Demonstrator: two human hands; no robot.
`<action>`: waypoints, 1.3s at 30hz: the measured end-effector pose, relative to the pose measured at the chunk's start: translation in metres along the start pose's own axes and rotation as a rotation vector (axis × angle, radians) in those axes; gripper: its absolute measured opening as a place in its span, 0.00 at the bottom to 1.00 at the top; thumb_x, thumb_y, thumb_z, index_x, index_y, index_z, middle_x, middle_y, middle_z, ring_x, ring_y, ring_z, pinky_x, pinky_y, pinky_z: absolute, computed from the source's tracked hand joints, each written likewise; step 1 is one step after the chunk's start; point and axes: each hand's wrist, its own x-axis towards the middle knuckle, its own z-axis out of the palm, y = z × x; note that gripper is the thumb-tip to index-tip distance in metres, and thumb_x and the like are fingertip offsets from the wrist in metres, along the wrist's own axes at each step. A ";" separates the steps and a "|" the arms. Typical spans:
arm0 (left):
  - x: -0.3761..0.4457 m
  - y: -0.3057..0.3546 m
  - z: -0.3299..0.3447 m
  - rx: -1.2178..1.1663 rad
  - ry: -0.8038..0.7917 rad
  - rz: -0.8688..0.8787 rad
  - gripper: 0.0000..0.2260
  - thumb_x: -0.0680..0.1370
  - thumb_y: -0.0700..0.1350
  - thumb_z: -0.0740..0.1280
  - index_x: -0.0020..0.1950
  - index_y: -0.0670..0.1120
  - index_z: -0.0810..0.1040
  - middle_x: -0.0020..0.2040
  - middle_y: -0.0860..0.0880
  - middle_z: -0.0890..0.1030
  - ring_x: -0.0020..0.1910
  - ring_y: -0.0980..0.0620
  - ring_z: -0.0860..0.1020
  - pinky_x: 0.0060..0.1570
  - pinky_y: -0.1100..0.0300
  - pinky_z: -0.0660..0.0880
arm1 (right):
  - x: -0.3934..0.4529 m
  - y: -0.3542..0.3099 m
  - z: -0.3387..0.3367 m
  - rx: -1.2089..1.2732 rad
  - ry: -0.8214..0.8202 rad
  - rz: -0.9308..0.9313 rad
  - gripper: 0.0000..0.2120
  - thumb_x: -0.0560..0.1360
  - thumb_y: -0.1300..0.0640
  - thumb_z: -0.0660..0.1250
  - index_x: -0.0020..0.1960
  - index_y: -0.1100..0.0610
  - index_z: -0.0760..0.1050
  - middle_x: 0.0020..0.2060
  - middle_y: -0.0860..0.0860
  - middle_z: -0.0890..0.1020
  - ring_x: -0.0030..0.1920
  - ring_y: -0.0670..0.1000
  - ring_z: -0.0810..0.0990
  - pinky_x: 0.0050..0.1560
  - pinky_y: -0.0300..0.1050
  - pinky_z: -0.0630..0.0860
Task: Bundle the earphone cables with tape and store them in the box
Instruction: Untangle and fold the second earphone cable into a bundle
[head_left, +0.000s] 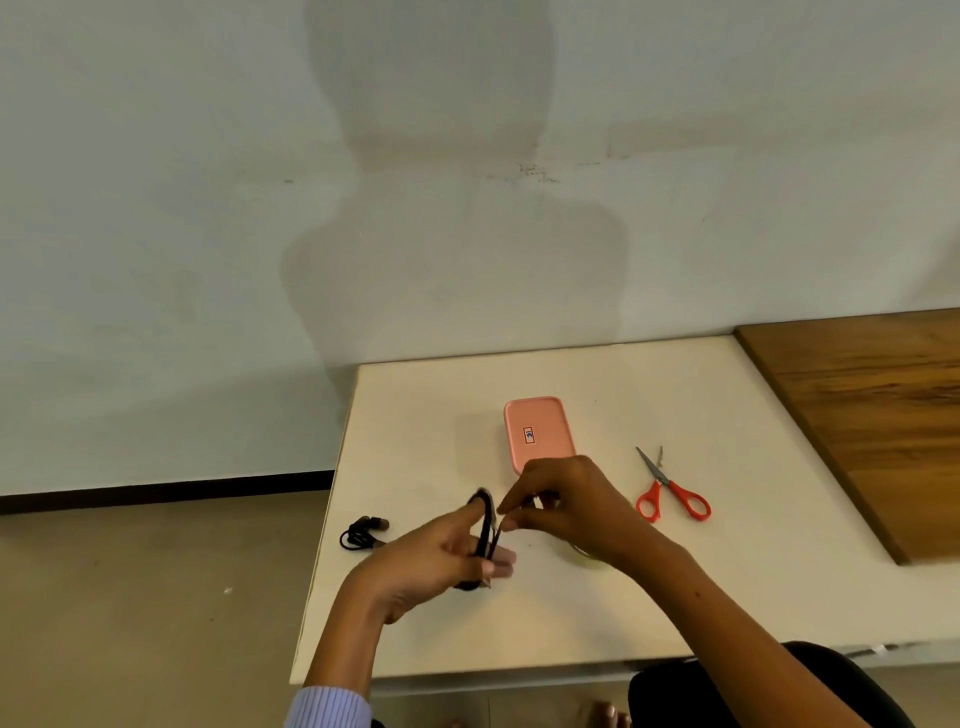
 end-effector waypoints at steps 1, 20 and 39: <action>-0.002 0.002 0.001 0.008 -0.073 -0.003 0.31 0.79 0.35 0.62 0.76 0.52 0.52 0.59 0.46 0.81 0.57 0.53 0.80 0.53 0.64 0.75 | 0.001 0.003 -0.002 0.047 0.029 0.009 0.06 0.71 0.54 0.73 0.47 0.51 0.83 0.34 0.35 0.76 0.37 0.40 0.75 0.38 0.31 0.70; -0.001 0.026 0.006 -0.801 -0.238 0.483 0.21 0.76 0.34 0.61 0.69 0.40 0.66 0.61 0.34 0.77 0.58 0.41 0.79 0.54 0.55 0.78 | -0.005 -0.038 0.006 1.533 0.052 0.393 0.15 0.80 0.68 0.50 0.45 0.57 0.72 0.23 0.42 0.67 0.21 0.41 0.64 0.27 0.30 0.64; 0.020 0.023 0.022 -0.766 0.391 0.200 0.12 0.77 0.28 0.57 0.50 0.37 0.79 0.46 0.40 0.85 0.45 0.48 0.84 0.44 0.60 0.81 | -0.004 -0.025 0.015 0.694 0.563 0.607 0.04 0.73 0.62 0.70 0.47 0.55 0.78 0.35 0.50 0.84 0.28 0.42 0.81 0.26 0.29 0.72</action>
